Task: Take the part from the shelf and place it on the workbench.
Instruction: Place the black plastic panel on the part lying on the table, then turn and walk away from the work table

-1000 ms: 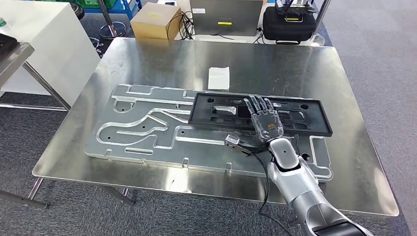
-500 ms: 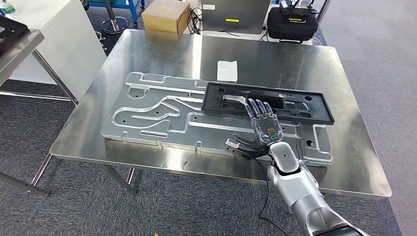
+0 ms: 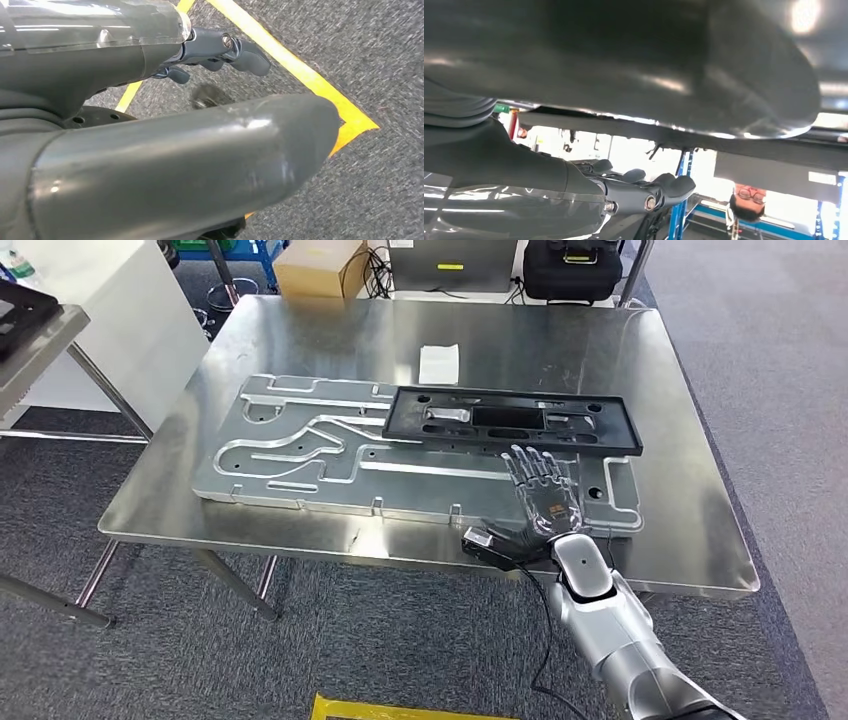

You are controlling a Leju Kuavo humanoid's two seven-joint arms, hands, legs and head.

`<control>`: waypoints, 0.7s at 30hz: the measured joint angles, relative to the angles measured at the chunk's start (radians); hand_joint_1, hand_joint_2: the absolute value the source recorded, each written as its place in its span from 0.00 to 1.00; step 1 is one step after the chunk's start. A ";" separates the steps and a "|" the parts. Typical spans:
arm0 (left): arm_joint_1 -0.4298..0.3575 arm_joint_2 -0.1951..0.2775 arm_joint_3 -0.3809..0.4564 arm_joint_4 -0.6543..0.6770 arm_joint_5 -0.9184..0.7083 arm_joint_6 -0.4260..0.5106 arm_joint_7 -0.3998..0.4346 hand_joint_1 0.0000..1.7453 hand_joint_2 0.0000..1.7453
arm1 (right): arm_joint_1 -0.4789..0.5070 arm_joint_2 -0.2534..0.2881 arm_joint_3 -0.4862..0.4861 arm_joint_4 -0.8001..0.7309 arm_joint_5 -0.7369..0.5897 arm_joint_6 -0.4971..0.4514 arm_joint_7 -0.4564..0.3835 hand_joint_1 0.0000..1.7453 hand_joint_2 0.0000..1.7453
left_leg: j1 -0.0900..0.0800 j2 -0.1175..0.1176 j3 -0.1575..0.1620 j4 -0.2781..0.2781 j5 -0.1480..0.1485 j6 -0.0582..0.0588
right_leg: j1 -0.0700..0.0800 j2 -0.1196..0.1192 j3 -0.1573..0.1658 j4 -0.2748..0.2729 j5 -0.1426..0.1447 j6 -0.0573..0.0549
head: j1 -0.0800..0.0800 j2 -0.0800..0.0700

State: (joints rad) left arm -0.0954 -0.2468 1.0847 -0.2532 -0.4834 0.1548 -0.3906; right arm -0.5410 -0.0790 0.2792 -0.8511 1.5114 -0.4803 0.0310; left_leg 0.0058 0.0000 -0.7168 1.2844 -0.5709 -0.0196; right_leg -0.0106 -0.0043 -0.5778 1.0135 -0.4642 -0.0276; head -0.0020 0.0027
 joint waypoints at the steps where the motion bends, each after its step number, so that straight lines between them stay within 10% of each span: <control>1: 0.000 0.000 0.000 0.000 0.000 -0.002 0.000 0.00 0.00 | 0.002 0.000 0.000 0.000 0.000 0.000 0.000 0.00 0.00 | 0.000 0.000 0.008 0.023 0.007 0.001 | 0.003 0.000 -0.014 0.004 0.008 0.000 | 0.000 0.000; 4: -0.002 0.001 0.002 0.000 0.000 -0.005 0.000 0.00 0.00 | 0.007 0.000 0.000 0.000 0.002 -0.003 0.001 0.00 0.00 | -0.006 -0.001 0.118 -0.104 0.073 0.025 | 0.012 0.001 -0.051 0.016 0.029 0.001 | 0.001 0.000; 8: -0.005 0.003 0.003 0.000 0.000 -0.008 -0.001 0.00 0.00 | 0.012 -0.002 0.000 0.000 0.006 -0.012 0.006 0.00 0.00 | -0.019 -0.002 0.222 -0.285 0.064 0.045 | 0.006 -0.001 -0.066 0.008 0.066 0.021 | 0.000 0.000; 10: -0.007 0.003 0.004 0.000 0.000 -0.008 -0.001 0.00 0.00 | 0.017 -0.004 0.000 0.001 0.007 -0.015 0.007 0.00 0.00 | -0.015 0.002 0.217 -0.306 0.093 0.053 | 0.005 0.001 -0.072 0.003 0.066 0.033 | 0.000 0.000; 14: -0.009 0.002 0.005 0.001 0.000 -0.008 0.001 0.00 0.00 | 0.025 -0.008 0.001 0.006 0.010 -0.017 0.009 0.00 0.00 | -0.010 0.010 0.170 -0.322 0.150 0.068 | -0.001 0.005 -0.123 0.172 -0.094 0.054 | 0.008 0.000; 16: -0.008 0.002 0.006 0.001 0.000 -0.008 0.001 0.00 0.00 | 0.034 -0.008 0.001 0.010 0.012 -0.020 0.010 0.00 0.00 | -0.008 0.010 0.134 -0.311 0.169 0.064 | -0.008 0.005 -0.131 0.261 -0.112 0.064 | 0.008 0.000; 19: -0.009 0.002 0.006 0.002 0.000 -0.008 0.001 0.00 0.00 | 0.041 -0.008 0.001 0.017 0.018 -0.030 0.014 0.00 0.00 | 0.000 0.009 0.076 -0.280 0.191 0.049 | -0.022 0.004 -0.031 0.172 -0.048 0.079 | 0.008 0.000; 21: -0.010 0.001 0.007 0.003 0.001 -0.008 0.001 0.00 0.00 | 0.041 -0.007 0.001 0.019 0.022 -0.036 0.016 0.00 0.00 | 0.000 0.009 0.047 -0.259 0.203 0.036 | -0.022 0.007 0.052 0.052 -0.061 0.076 | 0.009 0.000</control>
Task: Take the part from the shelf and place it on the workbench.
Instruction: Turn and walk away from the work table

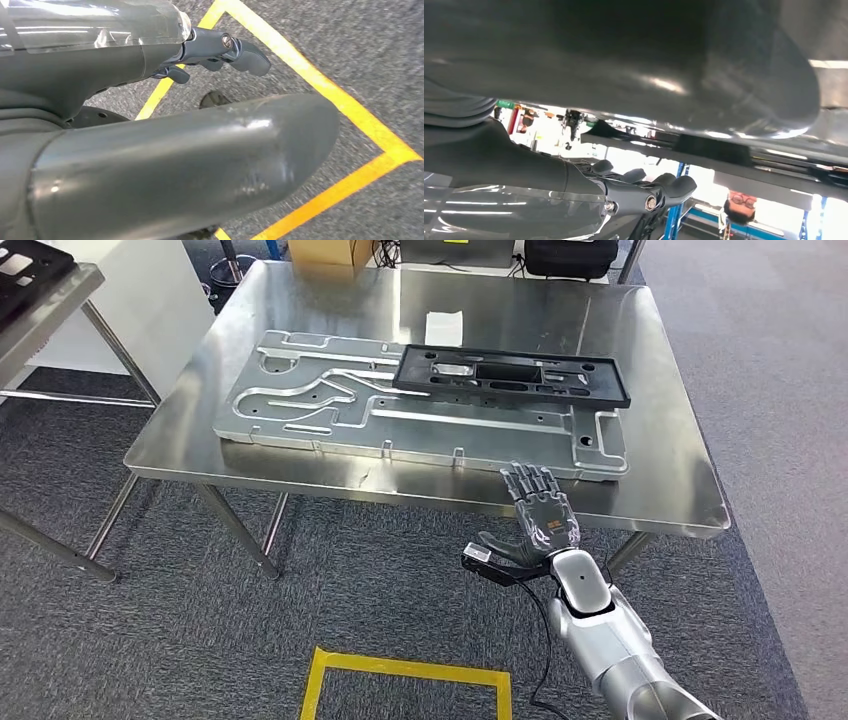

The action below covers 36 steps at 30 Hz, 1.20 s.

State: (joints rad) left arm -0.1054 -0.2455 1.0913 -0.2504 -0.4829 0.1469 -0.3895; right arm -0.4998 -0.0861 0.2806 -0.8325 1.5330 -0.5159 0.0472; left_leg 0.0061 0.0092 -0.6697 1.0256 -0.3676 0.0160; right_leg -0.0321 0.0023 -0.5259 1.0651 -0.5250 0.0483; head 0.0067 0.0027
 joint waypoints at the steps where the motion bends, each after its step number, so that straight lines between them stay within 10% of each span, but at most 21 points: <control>1: 0.000 0.000 0.000 0.000 0.000 0.000 0.000 0.00 0.00 | 0.001 0.000 0.000 0.001 0.001 -0.002 0.001 0.00 0.00 | -0.001 0.000 -0.008 0.005 0.008 -0.007 | 0.003 0.002 0.019 -0.034 -0.013 -0.007 | 0.000 0.000; 4: 0.003 0.000 0.002 0.001 0.000 0.000 0.000 0.00 0.00 | 0.007 0.003 0.001 0.009 0.003 -0.007 0.002 0.00 0.00 | 0.002 -0.005 -0.020 0.006 0.022 -0.025 | 0.006 0.001 0.005 -0.046 0.005 -0.036 | 0.000 0.000; 9: 0.005 0.000 0.006 0.001 0.001 -0.001 0.000 0.00 0.00 | 0.020 0.007 0.001 0.021 0.004 -0.027 0.005 0.00 0.00 | 0.007 -0.008 -0.069 0.242 -0.196 -0.044 | 0.006 -0.007 -0.076 -0.048 0.077 -0.062 | -0.005 0.000; 11: 0.004 0.000 0.008 0.001 0.002 -0.001 0.000 0.00 0.00 | 0.032 0.008 0.001 0.025 0.004 -0.039 0.008 0.00 0.00 | 0.007 -0.008 -0.046 0.305 -0.178 -0.043 | 0.009 -0.008 -0.115 -0.045 0.105 -0.060 | -0.005 0.000; 13: 0.002 0.000 0.008 0.001 0.002 0.000 0.000 0.00 0.00 | 0.043 0.009 0.001 0.027 0.007 -0.051 0.014 0.00 0.00 | 0.006 -0.009 0.039 0.240 -0.130 -0.035 | 0.010 -0.009 -0.148 -0.042 0.132 -0.054 | -0.005 0.000; 16: -0.004 0.000 0.009 0.001 0.002 0.000 0.000 0.00 0.00 | 0.054 0.012 0.001 0.026 0.014 -0.064 0.023 0.00 0.00 | -0.003 -0.012 0.213 0.012 -0.175 -0.016 | 0.012 -0.010 -0.173 -0.043 0.171 -0.039 | -0.005 0.000; 19: -0.005 0.000 0.010 0.002 0.003 0.000 -0.001 0.00 0.00 | 0.070 0.013 0.001 0.026 0.018 -0.073 0.028 0.00 0.00 | -0.008 -0.010 0.222 -0.043 -0.170 0.004 | 0.010 -0.012 -0.177 -0.064 0.202 -0.020 | -0.008 0.000; 23: -0.004 0.000 0.011 0.003 0.005 0.001 -0.001 0.00 0.00 | 0.090 0.014 0.001 0.027 0.021 -0.076 0.031 0.00 0.00 | -0.007 0.000 0.162 -0.047 -0.110 0.038 | 0.008 -0.007 -0.224 0.088 0.024 -0.011 | -0.003 0.000; 25: -0.003 0.000 0.011 0.003 0.008 0.002 -0.001 0.00 0.00 | 0.099 0.014 0.000 0.025 0.017 -0.082 0.033 0.00 0.00 | -0.011 0.000 0.120 -0.041 -0.081 0.041 | 0.009 -0.006 -0.236 0.215 -0.019 -0.009 | -0.001 0.000; 28: -0.003 -0.001 0.015 0.003 0.018 0.003 -0.003 0.00 0.00 | 0.140 0.020 -0.012 -0.002 -0.014 -0.107 0.025 0.00 0.00 | -0.014 -0.001 0.057 -0.023 -0.046 0.037 | 0.012 -0.006 -0.150 0.207 0.050 -0.017 | 0.000 0.000; 31: -0.002 -0.004 0.019 0.003 0.023 0.005 -0.006 0.00 0.00 | 0.180 0.029 -0.035 -0.047 -0.048 -0.126 0.009 0.00 0.00 | -0.017 -0.003 0.025 -0.004 -0.029 0.029 | 0.022 -0.007 0.011 0.032 0.021 -0.032 | 0.001 0.000; 36: -0.002 -0.005 0.023 0.003 0.029 0.006 -0.009 0.00 0.00 | 0.202 0.039 -0.052 -0.074 -0.093 -0.137 -0.013 0.00 0.00 | -0.018 -0.001 0.018 0.002 -0.018 0.020 | 0.027 -0.008 0.058 -0.051 -0.015 -0.038 | 0.001 0.000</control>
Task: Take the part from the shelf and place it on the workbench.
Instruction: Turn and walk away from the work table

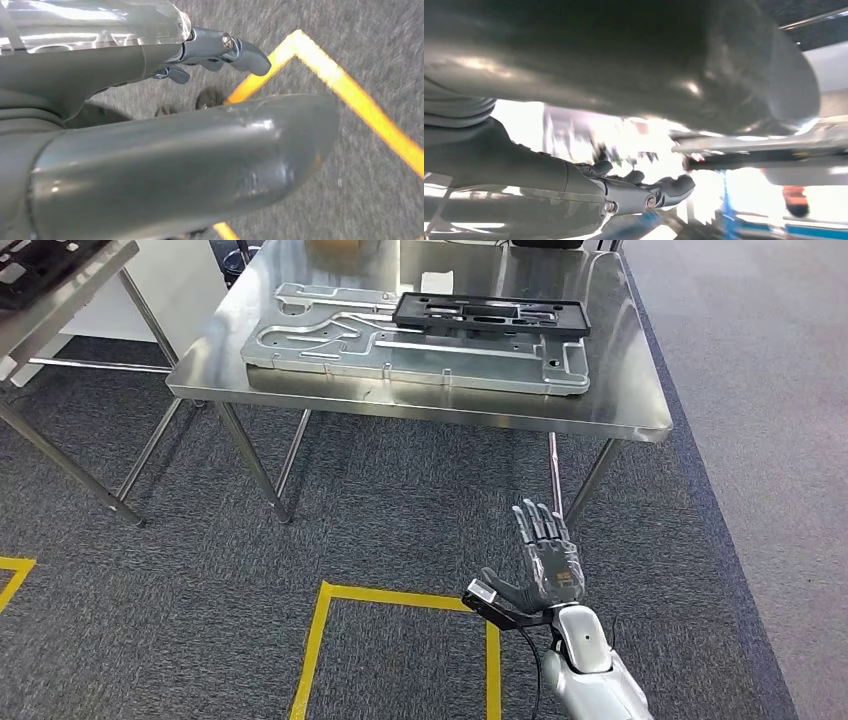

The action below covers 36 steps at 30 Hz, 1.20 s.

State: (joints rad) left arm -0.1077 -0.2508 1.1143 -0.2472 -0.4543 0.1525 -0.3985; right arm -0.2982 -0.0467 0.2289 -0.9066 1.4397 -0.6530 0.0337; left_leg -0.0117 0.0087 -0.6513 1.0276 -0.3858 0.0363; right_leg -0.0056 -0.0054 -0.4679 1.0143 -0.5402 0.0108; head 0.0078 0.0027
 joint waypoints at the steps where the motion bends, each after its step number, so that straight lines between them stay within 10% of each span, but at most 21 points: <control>1: 0.001 0.000 0.008 0.000 0.011 0.001 -0.004 0.00 0.00 | 0.038 0.015 -0.023 -0.030 -0.092 -0.009 -0.040 0.00 0.00 | 0.002 -0.001 -0.006 0.008 -0.009 -0.009 | -0.001 -0.003 -0.001 -0.020 0.003 -0.008 | 0.000 0.000; 5: 0.011 -0.004 0.049 0.000 0.066 0.008 -0.024 0.00 0.00 | 0.227 0.100 -0.163 -0.157 -0.608 0.029 -0.273 0.00 0.00 | 0.017 -0.006 -0.048 0.193 -0.189 -0.045 | -0.007 -0.012 -0.065 -0.037 0.066 -0.032 | -0.004 0.000; 8: 0.011 -0.005 0.073 0.000 0.093 0.010 -0.035 0.00 0.00 | 0.311 0.144 -0.290 -0.177 -0.861 0.178 -0.422 0.00 0.00 | 0.026 -0.006 -0.011 0.272 -0.156 -0.056 | -0.009 -0.016 -0.126 -0.023 0.103 -0.023 | -0.004 0.000; 10: 0.009 -0.006 0.087 0.000 0.111 0.011 -0.044 0.00 0.00 | 0.342 0.169 -0.390 -0.172 -0.980 0.317 -0.500 0.00 0.00 | 0.031 -0.009 0.086 0.175 -0.119 -0.056 | -0.011 -0.015 -0.162 -0.008 0.122 -0.014 | -0.005 0.000; 12: 0.005 -0.009 0.101 0.000 0.129 0.013 -0.053 0.00 0.00 | 0.359 0.187 -0.510 -0.144 -1.043 0.462 -0.576 0.00 0.00 | 0.029 -0.016 0.193 0.026 -0.157 -0.047 | -0.011 -0.012 -0.181 0.003 0.136 -0.001 | -0.005 0.000; 15: 0.002 -0.016 0.126 0.000 0.162 0.026 -0.058 0.00 0.00 | 0.362 0.193 -0.719 -0.023 -1.053 0.633 -0.665 0.00 0.00 | 0.020 -0.016 0.226 -0.049 -0.183 -0.018 | -0.013 -0.011 -0.184 -0.003 0.159 0.024 | -0.005 0.000; 17: 0.002 -0.023 0.145 0.000 0.189 0.040 -0.060 0.00 0.00 | 0.359 0.182 -0.867 0.102 -1.043 0.674 -0.666 0.00 0.00 | 0.019 -0.013 0.212 -0.053 -0.161 0.003 | -0.019 -0.008 -0.196 0.023 0.131 0.035 | -0.004 0.000; 21: 0.003 -0.042 0.190 0.000 0.251 0.065 -0.064 0.00 0.00 | 0.345 0.167 -1.092 0.315 -1.048 0.633 -0.590 0.00 0.00 | 0.009 -0.005 0.163 -0.050 -0.121 0.019 | -0.017 0.001 -0.272 0.258 -0.035 0.041 | 0.003 0.000; 23: 0.003 -0.051 0.206 0.000 0.262 0.070 -0.068 0.00 0.00 | 0.334 0.167 -1.157 0.380 -1.049 0.614 -0.578 0.00 0.00 | 0.003 -0.001 0.141 -0.044 -0.108 0.020 | -0.015 0.002 -0.239 0.261 -0.039 0.037 | 0.003 0.000; 27: -0.003 -0.058 0.220 0.000 0.266 0.070 -0.073 0.00 0.00 | 0.303 0.165 -1.240 0.464 -1.047 0.605 -0.574 0.00 0.00 | -0.003 0.004 0.118 -0.029 -0.095 0.012 | -0.003 0.000 -0.048 0.000 0.024 0.009 | 0.002 0.000; 32: -0.004 -0.058 0.231 -0.001 0.274 0.077 -0.073 0.00 0.00 | 0.288 0.162 -1.290 0.521 -1.031 0.567 -0.507 0.00 0.00 | -0.003 0.001 0.101 -0.005 -0.105 -0.016 | -0.003 -0.009 -0.037 -0.041 0.046 -0.020 | -0.002 0.000; 36: -0.003 -0.058 0.241 -0.003 0.296 0.098 -0.077 0.00 0.00 | 0.286 0.159 -1.329 0.566 -1.012 0.480 -0.296 0.00 0.00 | 0.013 -0.002 0.009 0.219 -0.234 -0.042 | -0.008 -0.028 -0.055 -0.044 0.060 -0.030 | -0.008 0.000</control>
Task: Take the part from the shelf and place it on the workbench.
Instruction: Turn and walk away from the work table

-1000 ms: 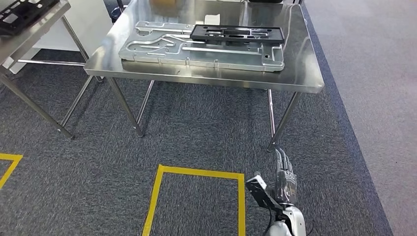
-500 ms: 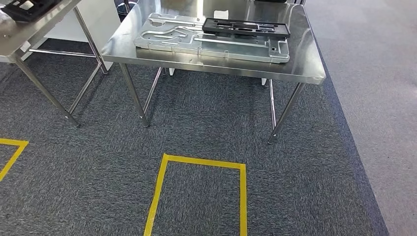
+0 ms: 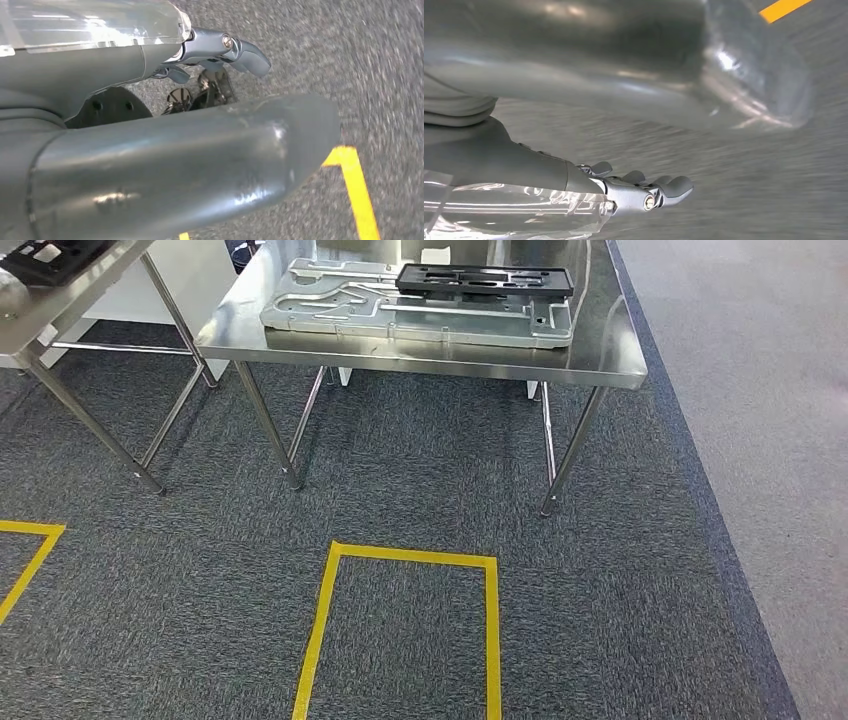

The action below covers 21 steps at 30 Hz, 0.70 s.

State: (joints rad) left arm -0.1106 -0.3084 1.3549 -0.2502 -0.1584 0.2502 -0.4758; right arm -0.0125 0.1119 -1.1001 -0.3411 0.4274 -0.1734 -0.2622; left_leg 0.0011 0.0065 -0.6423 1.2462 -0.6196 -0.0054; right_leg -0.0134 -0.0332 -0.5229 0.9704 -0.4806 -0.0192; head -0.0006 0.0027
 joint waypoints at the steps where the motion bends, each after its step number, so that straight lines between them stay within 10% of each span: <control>1: 0.001 0.000 0.002 -0.002 0.006 0.001 -0.002 0.00 0.00 | 0.000 0.000 -0.012 0.010 0.001 -0.015 0.044 0.00 0.00 | 0.004 0.000 -0.011 0.034 -0.009 -0.005 | 0.000 -0.006 -0.004 0.003 0.001 0.001 | 0.000 0.000; 5: 0.003 0.004 0.012 -0.021 0.027 0.001 0.005 0.00 0.00 | -0.001 -0.001 -0.043 0.040 0.018 -0.021 0.118 0.00 0.00 | 0.014 0.028 0.099 -0.156 0.086 -0.013 | -0.005 -0.027 -0.017 0.025 -0.002 0.013 | -0.001 0.000; 10: 0.002 0.007 0.017 -0.039 0.039 0.019 0.012 0.00 0.00 | -0.010 -0.011 -0.048 0.054 0.096 0.050 0.105 0.00 0.00 | 0.006 0.025 0.125 -0.239 0.111 0.025 | -0.004 -0.045 -0.020 0.037 -0.005 0.047 | 0.000 0.000; 16: 0.001 0.016 0.016 -0.046 0.037 0.032 0.022 0.00 0.00 | -0.009 -0.024 -0.024 0.072 0.211 0.076 0.129 0.00 0.00 | 0.001 -0.022 0.105 -0.243 0.137 0.057 | -0.009 0.027 -0.135 0.303 -0.156 0.059 | 0.009 0.000; 18: 0.003 0.020 0.014 -0.047 0.030 0.032 0.032 0.00 0.00 | -0.009 -0.025 -0.009 0.077 0.247 0.083 0.146 0.00 0.00 | -0.003 -0.043 0.102 -0.240 0.140 0.056 | -0.008 0.032 -0.118 0.279 -0.121 0.052 | 0.009 0.000; 21: 0.003 0.025 0.005 -0.047 0.021 0.029 0.042 0.00 0.00 | -0.008 -0.026 0.015 0.086 0.287 0.097 0.171 0.00 0.00 | -0.007 -0.073 0.099 -0.234 0.141 0.049 | -0.005 0.081 -0.025 0.089 -0.035 0.032 | 0.008 0.000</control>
State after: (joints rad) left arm -0.1080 -0.2834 1.3599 -0.2976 -0.1377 0.2793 -0.4338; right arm -0.0205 0.0863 -1.0852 -0.2554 0.7143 -0.0769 -0.0911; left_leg -0.0056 -0.0667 -0.5435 1.0118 -0.4782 0.0434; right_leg -0.0179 0.0478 -0.5474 1.0593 -0.5156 0.0127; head 0.0075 0.0028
